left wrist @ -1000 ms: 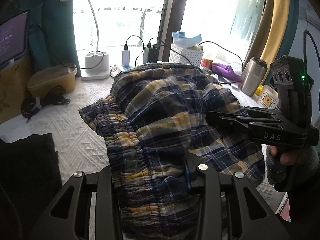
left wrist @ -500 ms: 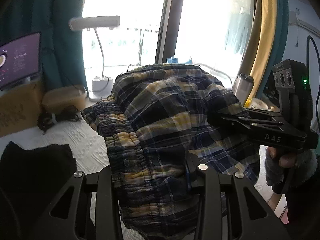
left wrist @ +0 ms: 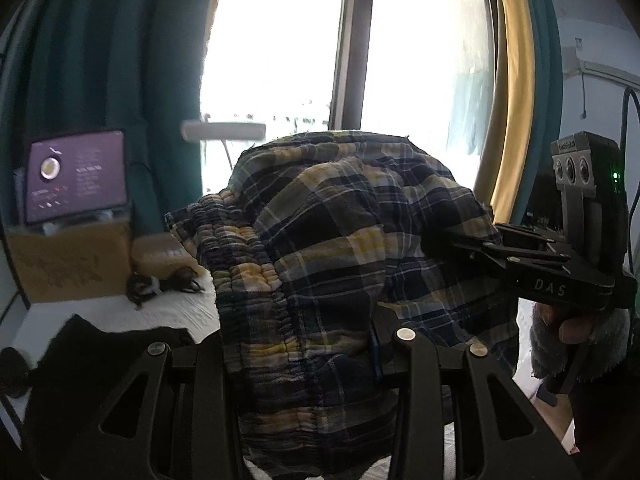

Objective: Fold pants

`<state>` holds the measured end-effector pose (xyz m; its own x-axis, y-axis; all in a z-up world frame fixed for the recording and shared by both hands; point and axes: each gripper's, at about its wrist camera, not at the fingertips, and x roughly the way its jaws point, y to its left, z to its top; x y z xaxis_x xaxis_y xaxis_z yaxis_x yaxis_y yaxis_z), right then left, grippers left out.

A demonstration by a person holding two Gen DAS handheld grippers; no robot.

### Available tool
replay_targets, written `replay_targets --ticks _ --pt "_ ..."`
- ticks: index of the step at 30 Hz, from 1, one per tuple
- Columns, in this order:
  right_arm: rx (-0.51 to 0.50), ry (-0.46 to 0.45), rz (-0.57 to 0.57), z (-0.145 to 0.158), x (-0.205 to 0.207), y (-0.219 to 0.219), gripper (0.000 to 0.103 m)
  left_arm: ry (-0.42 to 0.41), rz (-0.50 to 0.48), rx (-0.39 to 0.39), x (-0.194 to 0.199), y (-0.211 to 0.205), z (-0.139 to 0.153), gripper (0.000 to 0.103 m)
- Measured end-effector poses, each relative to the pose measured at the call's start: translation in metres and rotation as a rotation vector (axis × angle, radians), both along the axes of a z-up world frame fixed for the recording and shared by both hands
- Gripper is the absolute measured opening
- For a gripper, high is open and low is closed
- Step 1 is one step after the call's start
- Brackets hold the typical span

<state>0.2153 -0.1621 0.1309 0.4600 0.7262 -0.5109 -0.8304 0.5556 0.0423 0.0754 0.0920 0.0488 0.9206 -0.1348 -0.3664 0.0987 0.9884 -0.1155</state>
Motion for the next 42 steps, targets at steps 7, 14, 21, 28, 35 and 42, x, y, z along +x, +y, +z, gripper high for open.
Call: replay_targets --ticks 7,14,21,28,35,42 --pt "0.02 -0.047 0.058 0.016 -0.035 0.026 0.032 -0.034 0.052 -0.006 -0.034 0.03 0.008 0.036" --pt "0.011 -0.039 0.135 0.013 -0.064 0.064 0.032 -0.035 0.117 -0.007 -0.064 0.065 0.004 0.036" --pt "-0.015 -0.008 0.191 -0.001 -0.076 0.11 0.032 -0.001 0.171 -0.03 -0.076 0.098 -0.009 0.036" --pt "-0.059 0.069 0.219 -0.036 -0.069 0.15 0.032 0.077 0.214 -0.05 -0.061 0.131 -0.035 0.036" --pt "-0.089 0.136 0.204 -0.072 -0.052 0.176 0.032 0.158 0.208 -0.052 -0.034 0.151 -0.058 0.036" --pt "-0.117 0.196 0.162 -0.102 -0.025 0.19 0.032 0.217 0.187 -0.069 -0.002 0.162 -0.077 0.036"
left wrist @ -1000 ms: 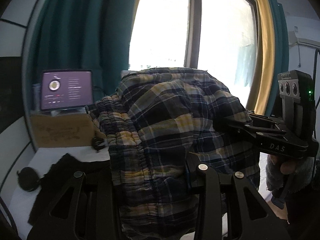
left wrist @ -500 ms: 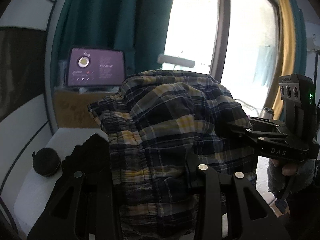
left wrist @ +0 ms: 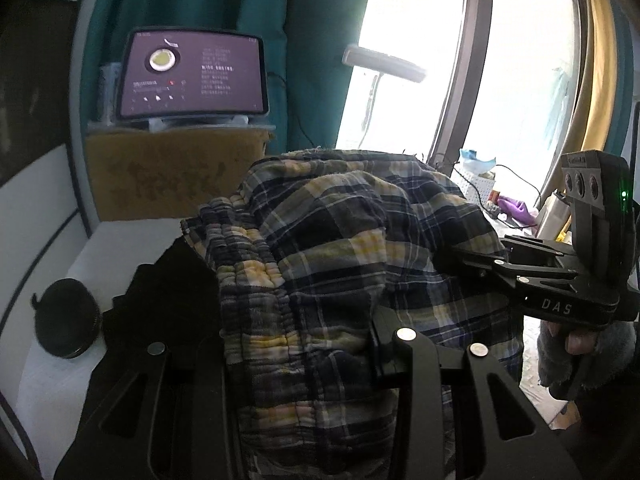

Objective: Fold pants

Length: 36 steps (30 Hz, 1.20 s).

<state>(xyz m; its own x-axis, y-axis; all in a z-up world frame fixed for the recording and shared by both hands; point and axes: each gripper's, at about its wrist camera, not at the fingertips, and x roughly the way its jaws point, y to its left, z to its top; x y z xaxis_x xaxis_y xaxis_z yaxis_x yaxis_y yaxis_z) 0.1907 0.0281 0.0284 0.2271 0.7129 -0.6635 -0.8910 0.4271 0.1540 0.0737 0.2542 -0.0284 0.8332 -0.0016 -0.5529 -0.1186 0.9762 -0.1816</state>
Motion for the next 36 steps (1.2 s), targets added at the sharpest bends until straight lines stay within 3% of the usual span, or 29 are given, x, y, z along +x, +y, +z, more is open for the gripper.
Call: replay_targets --ticks 18,22,28,36 --pt "-0.1 0.167 -0.033 -0.081 0.059 0.029 0.032 0.198 0.044 -0.058 0.039 0.019 -0.051 0.039" --pt "-0.111 0.216 -0.04 -0.095 0.072 0.03 0.033 0.227 0.058 -0.058 0.041 0.024 -0.058 0.046" --pt "-0.114 0.232 -0.083 -0.097 0.086 0.016 0.046 0.249 0.094 -0.061 0.035 0.033 -0.066 0.06" --pt "-0.152 0.231 -0.21 -0.102 0.11 -0.019 0.046 0.257 0.108 -0.096 0.025 0.041 -0.062 0.062"
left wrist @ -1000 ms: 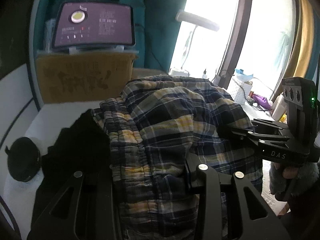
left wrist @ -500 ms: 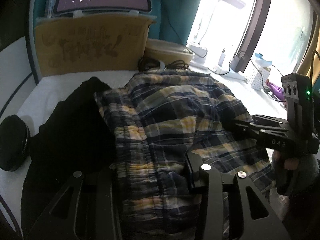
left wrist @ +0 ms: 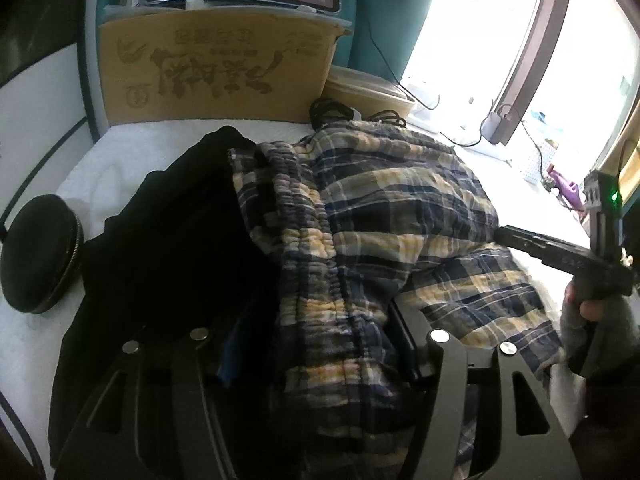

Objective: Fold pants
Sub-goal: 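Lower the folded pants onto the bed and open the right gripper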

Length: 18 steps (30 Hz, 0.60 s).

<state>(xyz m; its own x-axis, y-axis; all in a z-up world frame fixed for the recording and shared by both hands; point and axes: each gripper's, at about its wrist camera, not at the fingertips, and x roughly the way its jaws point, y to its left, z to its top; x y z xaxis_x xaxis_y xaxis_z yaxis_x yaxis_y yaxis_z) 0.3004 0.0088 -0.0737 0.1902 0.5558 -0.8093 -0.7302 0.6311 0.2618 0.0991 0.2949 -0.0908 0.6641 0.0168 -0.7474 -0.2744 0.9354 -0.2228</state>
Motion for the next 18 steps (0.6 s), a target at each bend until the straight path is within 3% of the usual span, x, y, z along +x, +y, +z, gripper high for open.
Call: replay_targets --ticks 8,18 --pt "0.022 -0.033 -0.034 0.012 0.008 -0.016 0.046 -0.11 0.016 0.07 -0.008 0.005 0.036 0.062" --pt "0.05 -0.05 0.048 0.019 -0.001 0.011 0.046 -0.034 0.024 0.075 0.03 0.017 0.022 0.062"
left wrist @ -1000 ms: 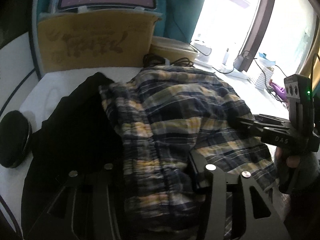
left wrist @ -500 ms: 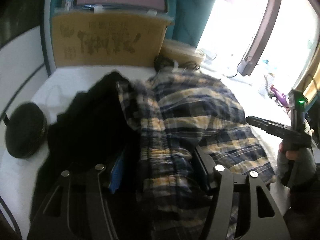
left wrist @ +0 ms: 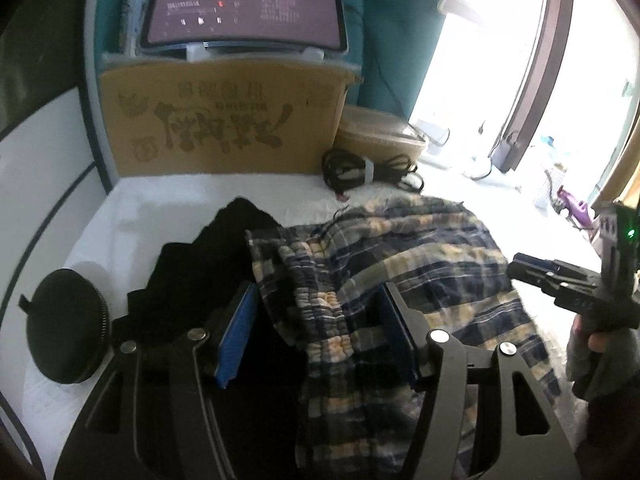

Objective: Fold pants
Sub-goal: 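Lower the folded pants onto the bed and open the right gripper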

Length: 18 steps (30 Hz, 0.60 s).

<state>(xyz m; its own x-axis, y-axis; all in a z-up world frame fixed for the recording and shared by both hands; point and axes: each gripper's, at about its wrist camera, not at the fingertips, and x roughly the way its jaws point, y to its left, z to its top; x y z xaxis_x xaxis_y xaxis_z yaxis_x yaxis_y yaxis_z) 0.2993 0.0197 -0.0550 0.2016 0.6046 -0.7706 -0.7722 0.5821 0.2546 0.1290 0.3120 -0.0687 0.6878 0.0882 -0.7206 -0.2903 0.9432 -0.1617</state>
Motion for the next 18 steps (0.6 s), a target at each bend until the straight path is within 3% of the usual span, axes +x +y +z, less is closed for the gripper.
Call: replay_targets --ticks 9,18 --pt "-0.037 0.034 0.025 -0.018 0.009 0.015 0.046 0.053 0.011 0.032 0.015 0.01 -0.023 0.064" --pt "-0.05 0.051 0.022 -0.024 0.015 0.019 0.046 0.057 0.028 0.008 0.013 0.015 -0.02 0.065"
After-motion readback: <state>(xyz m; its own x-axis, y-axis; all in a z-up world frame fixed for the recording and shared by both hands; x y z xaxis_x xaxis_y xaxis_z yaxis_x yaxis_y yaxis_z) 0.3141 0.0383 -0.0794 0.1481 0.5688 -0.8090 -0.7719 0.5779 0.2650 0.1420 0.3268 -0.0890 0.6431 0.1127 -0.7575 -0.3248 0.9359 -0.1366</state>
